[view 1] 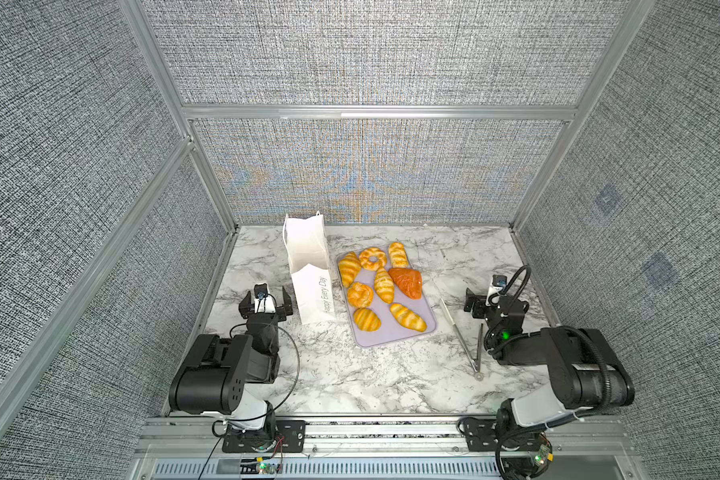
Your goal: Place the fake bread into the paper bag
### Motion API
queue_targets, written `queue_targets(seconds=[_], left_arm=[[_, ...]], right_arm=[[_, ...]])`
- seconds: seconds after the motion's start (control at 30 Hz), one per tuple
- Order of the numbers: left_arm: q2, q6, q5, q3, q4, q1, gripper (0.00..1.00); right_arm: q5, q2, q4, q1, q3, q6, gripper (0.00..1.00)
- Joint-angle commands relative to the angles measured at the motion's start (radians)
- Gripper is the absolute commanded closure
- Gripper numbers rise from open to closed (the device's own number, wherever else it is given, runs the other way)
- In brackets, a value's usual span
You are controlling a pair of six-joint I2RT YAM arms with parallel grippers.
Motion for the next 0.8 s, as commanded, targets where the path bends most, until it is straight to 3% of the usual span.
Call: queue_targets(seconds=[0.0,0.77], left_arm=[[0.003,-0.005,-0.004,0.000,0.023,-0.001,0.01],[0.002,-0.006,-0.001,0.003,0.013,-0.001,0.01]], right_arm=[[-0.009,-0.001,0.024,-0.001,0.004,0.003,0.01],[-0.037,0.000,0.016,-0.019,0.008,0.017,0.01]])
